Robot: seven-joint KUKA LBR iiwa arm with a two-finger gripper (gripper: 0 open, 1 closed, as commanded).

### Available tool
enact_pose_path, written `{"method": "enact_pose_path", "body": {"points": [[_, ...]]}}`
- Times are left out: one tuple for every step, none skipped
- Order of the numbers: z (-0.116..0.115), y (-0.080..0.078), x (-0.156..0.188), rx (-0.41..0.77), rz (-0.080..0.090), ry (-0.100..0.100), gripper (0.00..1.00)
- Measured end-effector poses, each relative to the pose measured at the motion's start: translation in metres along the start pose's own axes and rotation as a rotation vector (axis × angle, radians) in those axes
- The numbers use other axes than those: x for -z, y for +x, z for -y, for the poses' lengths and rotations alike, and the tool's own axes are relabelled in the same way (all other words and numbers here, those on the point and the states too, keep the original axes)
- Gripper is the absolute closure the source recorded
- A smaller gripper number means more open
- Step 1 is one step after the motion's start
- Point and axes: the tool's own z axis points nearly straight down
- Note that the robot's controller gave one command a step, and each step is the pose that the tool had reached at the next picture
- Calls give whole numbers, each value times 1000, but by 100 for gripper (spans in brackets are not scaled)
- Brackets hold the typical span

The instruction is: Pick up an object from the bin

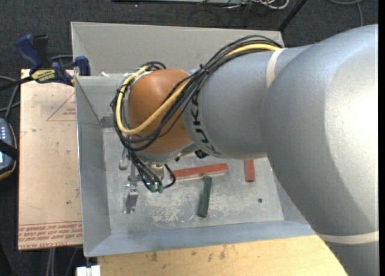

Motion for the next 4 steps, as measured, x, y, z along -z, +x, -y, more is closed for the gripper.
{"method": "enact_pose_path", "body": {"points": [[1, -2, 4, -3, 7, -2, 0], [27, -17, -20, 237, 12, -4, 0], [31, -44, -36, 330, 10, -1, 0], [54, -39, -5, 51, 4, -1, 0]]}}
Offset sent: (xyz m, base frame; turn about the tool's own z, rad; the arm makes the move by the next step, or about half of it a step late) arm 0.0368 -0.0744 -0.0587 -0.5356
